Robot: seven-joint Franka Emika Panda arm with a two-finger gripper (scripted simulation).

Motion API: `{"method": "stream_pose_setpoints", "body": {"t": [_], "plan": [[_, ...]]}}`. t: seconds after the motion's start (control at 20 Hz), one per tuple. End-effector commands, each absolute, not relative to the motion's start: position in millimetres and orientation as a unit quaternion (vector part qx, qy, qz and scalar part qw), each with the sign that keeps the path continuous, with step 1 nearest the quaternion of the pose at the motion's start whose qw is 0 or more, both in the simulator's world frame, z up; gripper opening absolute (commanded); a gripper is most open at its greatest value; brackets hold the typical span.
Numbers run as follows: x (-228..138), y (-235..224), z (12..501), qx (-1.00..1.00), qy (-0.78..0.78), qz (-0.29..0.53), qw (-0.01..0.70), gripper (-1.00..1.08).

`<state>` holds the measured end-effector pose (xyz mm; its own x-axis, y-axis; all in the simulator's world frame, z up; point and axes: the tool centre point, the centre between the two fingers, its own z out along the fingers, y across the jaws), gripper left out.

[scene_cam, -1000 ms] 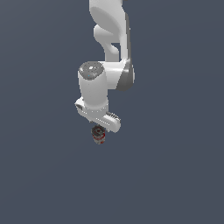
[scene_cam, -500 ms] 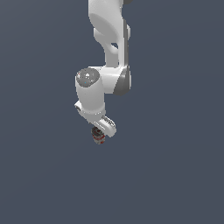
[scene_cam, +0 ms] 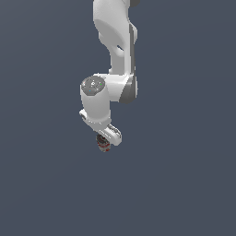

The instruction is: Pick up the object and move it to a goal position.

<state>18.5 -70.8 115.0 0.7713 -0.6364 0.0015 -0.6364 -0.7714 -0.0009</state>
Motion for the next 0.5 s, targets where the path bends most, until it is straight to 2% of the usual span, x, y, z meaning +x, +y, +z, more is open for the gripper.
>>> {"method": "stream_pose_setpoints", "body": {"t": [0.0,0.45], "plan": [[18,-71,102,-0.941,0.339,0.000,0.000,1.00],[18,-71,77,-0.940,0.340,0.000,0.000,1.00]]}}
